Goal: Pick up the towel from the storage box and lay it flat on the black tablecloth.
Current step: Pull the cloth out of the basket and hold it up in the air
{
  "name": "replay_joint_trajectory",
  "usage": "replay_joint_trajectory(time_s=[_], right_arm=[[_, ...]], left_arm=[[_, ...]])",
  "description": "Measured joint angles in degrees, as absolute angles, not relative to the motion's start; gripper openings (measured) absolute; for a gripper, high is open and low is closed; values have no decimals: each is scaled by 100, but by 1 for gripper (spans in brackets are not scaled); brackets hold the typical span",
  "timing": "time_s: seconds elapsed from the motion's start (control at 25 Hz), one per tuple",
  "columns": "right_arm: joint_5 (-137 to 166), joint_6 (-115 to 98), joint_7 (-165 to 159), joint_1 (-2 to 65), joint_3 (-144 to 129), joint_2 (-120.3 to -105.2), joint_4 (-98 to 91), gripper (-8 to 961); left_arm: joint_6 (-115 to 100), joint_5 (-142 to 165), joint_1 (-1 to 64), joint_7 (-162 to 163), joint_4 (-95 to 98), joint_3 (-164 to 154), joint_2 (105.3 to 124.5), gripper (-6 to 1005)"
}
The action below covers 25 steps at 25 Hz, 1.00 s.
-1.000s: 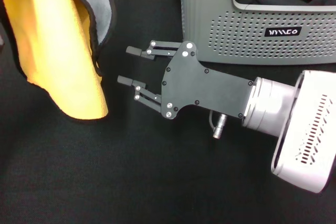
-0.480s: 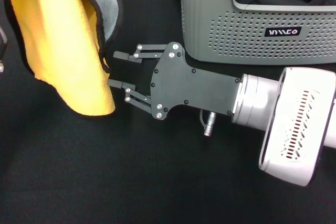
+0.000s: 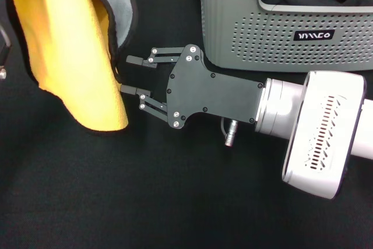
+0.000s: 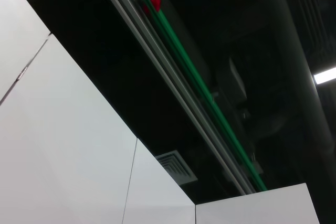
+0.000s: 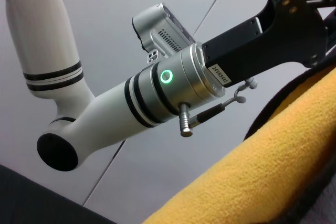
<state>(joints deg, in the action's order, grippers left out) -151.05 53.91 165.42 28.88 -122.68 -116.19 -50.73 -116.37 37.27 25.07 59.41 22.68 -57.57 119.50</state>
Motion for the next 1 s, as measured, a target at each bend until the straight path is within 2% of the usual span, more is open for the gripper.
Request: replay_joint_trajectory(time_s=[0.52, 1.0], right_arm=[[-15270, 5398, 16799, 2941, -12281, -11619, -5031, 327], [-15786, 5383, 17079, 2970, -12403, -11619, -4899, 273]], left_arm=[[-11637, 3797, 2618, 5903, 2135, -5766, 11953, 21], [-11637, 3868, 2619, 5897, 2126, -5771, 11970, 22]])
